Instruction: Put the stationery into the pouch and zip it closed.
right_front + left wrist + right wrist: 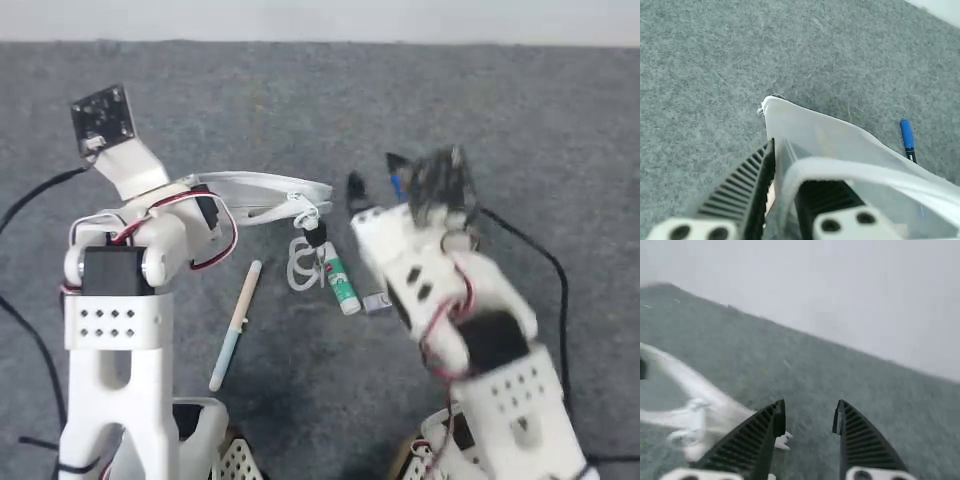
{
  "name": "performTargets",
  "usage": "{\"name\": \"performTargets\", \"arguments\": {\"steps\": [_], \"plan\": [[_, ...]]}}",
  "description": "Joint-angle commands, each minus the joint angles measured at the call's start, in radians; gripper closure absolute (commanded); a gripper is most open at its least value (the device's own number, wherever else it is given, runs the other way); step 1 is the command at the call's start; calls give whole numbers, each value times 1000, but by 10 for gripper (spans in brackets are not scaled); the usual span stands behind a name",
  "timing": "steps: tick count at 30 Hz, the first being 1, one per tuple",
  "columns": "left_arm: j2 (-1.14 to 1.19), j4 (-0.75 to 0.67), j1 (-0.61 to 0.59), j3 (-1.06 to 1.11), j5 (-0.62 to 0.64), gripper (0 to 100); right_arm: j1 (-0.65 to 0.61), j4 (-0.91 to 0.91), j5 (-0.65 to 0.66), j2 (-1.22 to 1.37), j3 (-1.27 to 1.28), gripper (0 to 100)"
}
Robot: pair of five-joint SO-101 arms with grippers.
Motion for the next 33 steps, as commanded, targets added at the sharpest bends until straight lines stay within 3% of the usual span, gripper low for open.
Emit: {"name": "performTargets", "arguments": {"steps": [1,19,24,33], "plan": [[5,-6,-6,-45,14,990,79,85,-21,219,-196,842],[5,-6,-6,-44,14,990,156,108,-12,806,-471,842],[5,-6,-6,-44,14,990,180,111,69,960,-548,842],[5,-5,-6,-44,14,990,231,117,78,1201,-706,843]]}}
